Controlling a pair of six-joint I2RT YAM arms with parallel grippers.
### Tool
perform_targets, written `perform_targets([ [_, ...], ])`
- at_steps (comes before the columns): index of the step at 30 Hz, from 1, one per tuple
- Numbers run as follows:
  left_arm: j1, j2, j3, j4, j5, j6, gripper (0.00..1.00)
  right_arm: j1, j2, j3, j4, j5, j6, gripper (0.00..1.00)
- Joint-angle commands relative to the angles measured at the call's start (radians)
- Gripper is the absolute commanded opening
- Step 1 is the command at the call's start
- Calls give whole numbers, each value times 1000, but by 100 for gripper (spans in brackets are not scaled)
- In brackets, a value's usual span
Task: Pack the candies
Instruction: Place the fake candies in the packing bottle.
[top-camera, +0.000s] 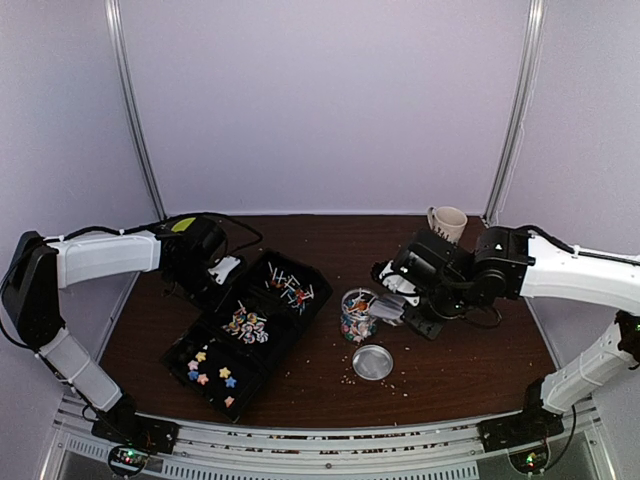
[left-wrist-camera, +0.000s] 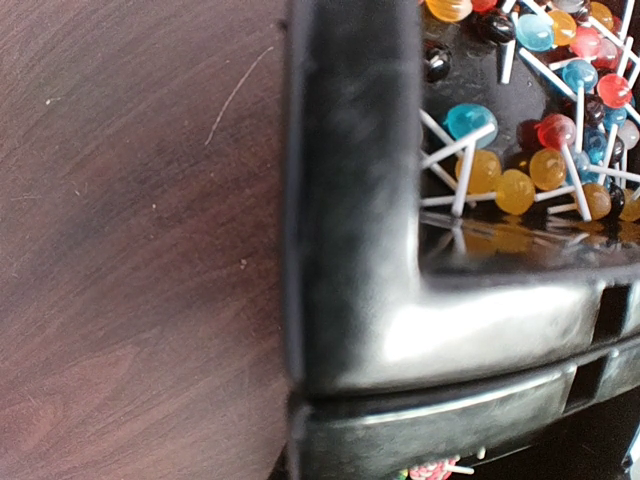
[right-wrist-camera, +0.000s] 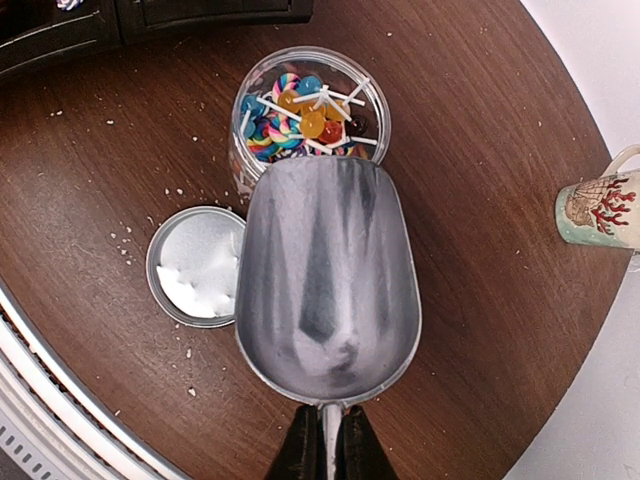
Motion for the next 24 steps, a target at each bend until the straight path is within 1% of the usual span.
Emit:
perform_targets([
  [1, 10, -50, 39, 47, 38, -10, 0, 9, 35, 42, -19, 21, -11, 0],
  [7, 10, -49, 39, 47, 38, -10, 0, 11, 79, 72, 1, 60, -25, 0],
  [17, 9, -51, 38, 45, 32, -10, 0, 12, 223, 169, 12, 89, -58, 0],
  [24, 10, -50, 40, 44, 31, -9, 0, 12, 241, 206, 24, 79, -70, 0],
])
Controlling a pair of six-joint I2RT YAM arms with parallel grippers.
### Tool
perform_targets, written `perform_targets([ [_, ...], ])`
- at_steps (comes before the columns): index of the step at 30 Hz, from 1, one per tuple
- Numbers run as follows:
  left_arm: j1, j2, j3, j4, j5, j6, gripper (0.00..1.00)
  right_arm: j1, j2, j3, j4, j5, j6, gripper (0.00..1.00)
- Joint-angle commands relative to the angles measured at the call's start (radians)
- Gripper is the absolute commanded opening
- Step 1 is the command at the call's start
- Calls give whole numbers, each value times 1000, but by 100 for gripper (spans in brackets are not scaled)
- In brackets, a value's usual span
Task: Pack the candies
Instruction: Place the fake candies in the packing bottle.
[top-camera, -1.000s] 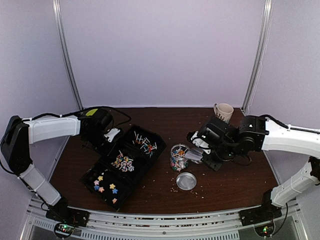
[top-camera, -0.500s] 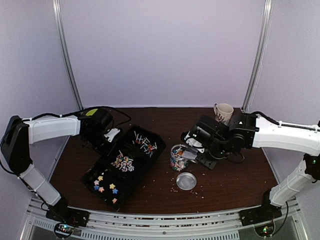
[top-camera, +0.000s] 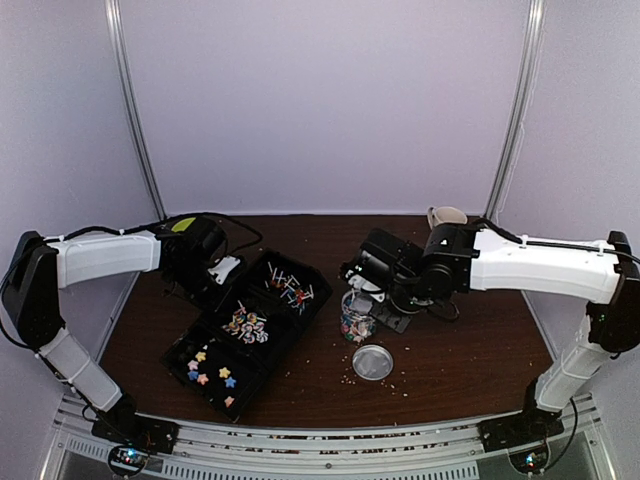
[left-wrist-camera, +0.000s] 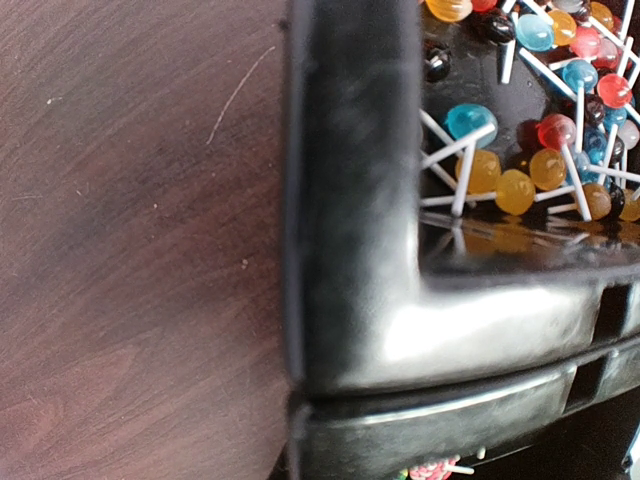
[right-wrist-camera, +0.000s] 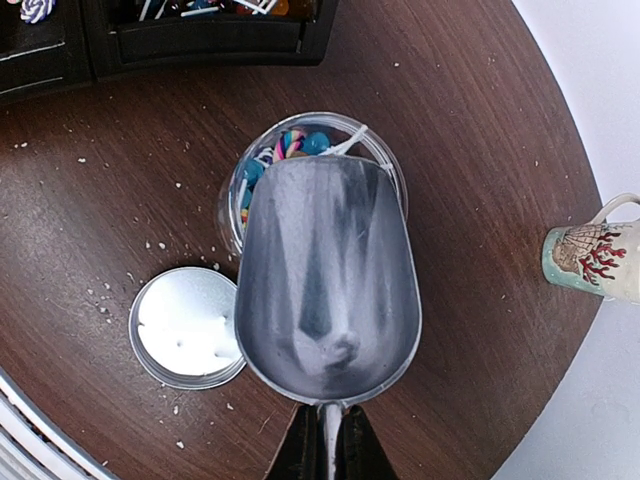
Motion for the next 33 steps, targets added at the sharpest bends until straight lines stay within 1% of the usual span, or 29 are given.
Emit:
perform_targets([
  [1, 10, -50, 40, 44, 35, -9, 0, 6, 6, 54, -5, 12, -15, 0],
  [4, 9, -52, 40, 44, 35, -9, 0, 7, -13, 63, -14, 13, -12, 0],
  [9, 10, -53, 41, 43, 36, -9, 0, 0, -62, 84, -18, 87, -7, 0],
  [12, 10, -54, 41, 44, 37, -10, 0, -19, -81, 81, 23, 103, -10, 0],
  [19, 9, -56, 38, 44, 37, -11, 0, -54, 15, 129, 50, 117, 7, 0],
  [22, 9, -57, 38, 44, 36, -12, 0, -68, 56, 142, 66, 103, 4, 0],
  [25, 10, -60, 37, 45, 34, -10, 0, -75, 78, 153, 45, 71, 5, 0],
  [33, 10, -60, 39, 43, 31, -9, 0, -76, 35, 124, -5, -3, 17, 0],
])
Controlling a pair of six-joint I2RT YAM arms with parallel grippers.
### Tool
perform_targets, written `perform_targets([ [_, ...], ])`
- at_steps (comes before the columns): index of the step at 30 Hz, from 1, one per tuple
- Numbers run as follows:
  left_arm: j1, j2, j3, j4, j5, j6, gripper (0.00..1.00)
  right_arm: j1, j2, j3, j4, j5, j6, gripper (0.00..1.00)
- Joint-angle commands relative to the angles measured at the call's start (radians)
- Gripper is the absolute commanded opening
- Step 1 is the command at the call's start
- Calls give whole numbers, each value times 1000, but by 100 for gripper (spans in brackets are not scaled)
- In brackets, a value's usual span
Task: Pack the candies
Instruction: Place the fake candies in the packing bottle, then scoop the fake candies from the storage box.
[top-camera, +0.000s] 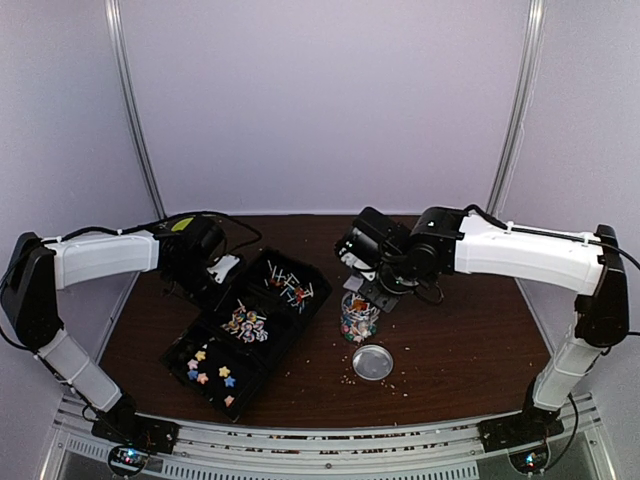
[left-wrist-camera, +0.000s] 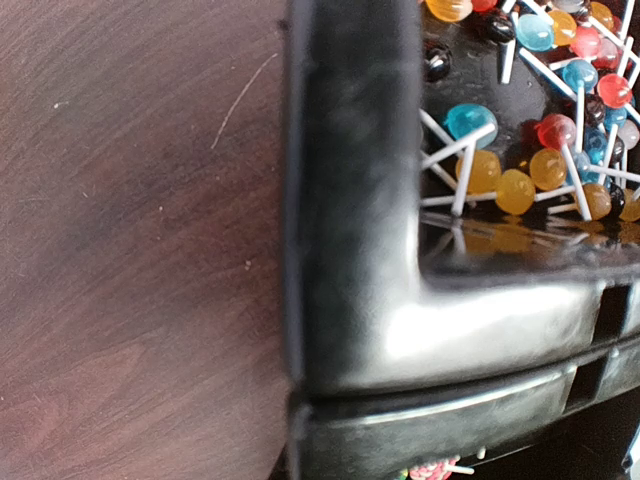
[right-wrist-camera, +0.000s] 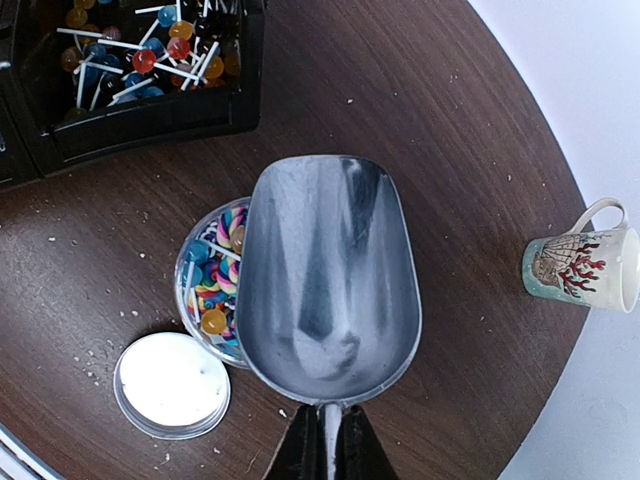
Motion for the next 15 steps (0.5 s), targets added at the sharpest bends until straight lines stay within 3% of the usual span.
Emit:
perform_targets([
  [1, 10, -49, 39, 44, 35, -9, 0, -5, -60, -2, -35, -42, 15, 0],
  [15, 9, -44, 40, 41, 31, -9, 0, 12, -96, -62, -119, -63, 19, 0],
])
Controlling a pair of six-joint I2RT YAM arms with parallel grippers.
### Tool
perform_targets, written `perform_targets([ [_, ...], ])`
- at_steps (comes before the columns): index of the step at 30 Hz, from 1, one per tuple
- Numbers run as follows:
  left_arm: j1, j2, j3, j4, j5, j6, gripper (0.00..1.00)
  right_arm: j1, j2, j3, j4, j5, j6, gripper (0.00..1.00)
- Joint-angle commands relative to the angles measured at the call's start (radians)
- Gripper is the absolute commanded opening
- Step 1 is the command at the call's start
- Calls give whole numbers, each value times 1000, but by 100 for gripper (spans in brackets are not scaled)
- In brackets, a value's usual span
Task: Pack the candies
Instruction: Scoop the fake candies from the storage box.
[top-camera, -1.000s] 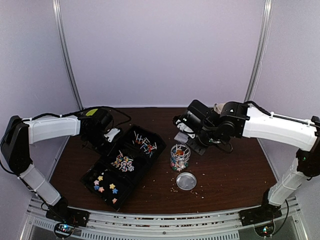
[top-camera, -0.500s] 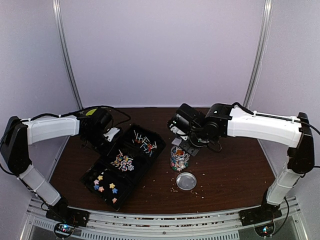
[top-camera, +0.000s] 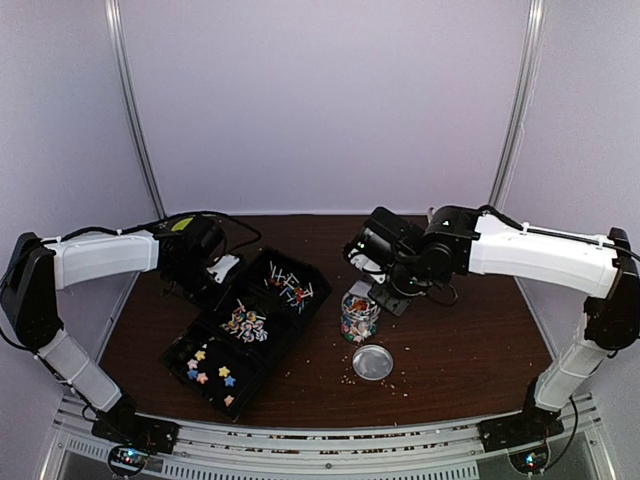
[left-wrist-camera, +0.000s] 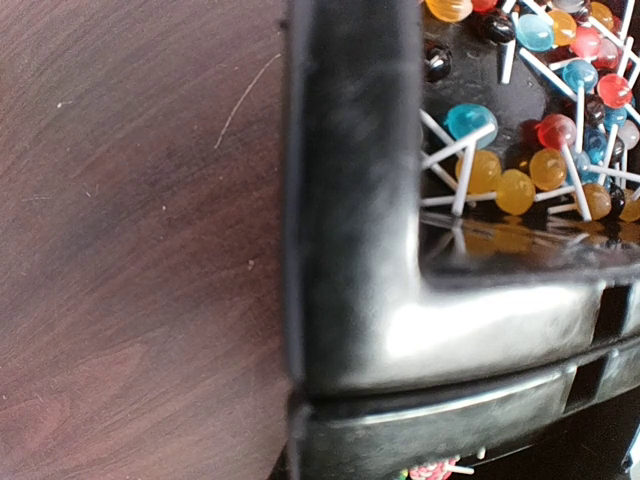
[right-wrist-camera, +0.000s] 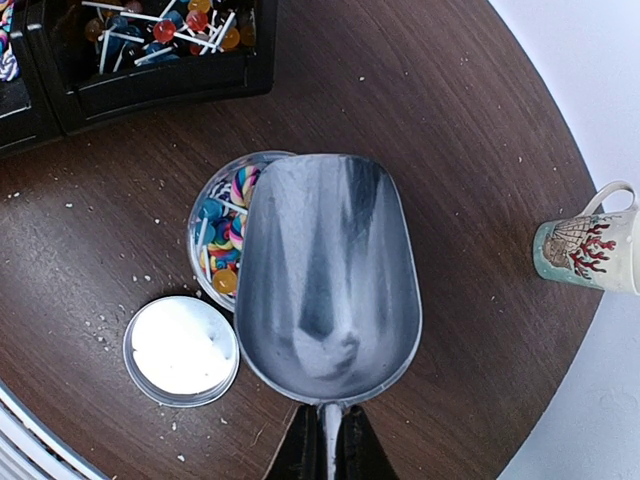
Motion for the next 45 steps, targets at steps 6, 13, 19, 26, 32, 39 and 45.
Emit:
perform_targets([
  [6, 10, -42, 41, 41, 34, -9, 0, 30, -33, -40, -98, -21, 7, 0],
  [13, 10, -43, 41, 41, 32, -9, 0, 31, 13, -19, -97, -7, 5, 0],
  [19, 9, -47, 41, 42, 34, -9, 0, 32, 18, 42, -110, 27, 4, 0],
  [26, 10, -50, 41, 40, 28, -7, 0, 32, -43, 139, -112, 35, -37, 0],
  [32, 10, -52, 43, 40, 47, 2, 0, 40, -27, 214, -116, 15, -98, 0],
  [39, -11, -35, 44, 34, 58, 18, 0, 111, 83, 318, -137, 30, -151, 0],
  [45, -30, -28, 49, 16, 38, 31, 0, 144, 192, 425, -172, 51, -171, 0],
])
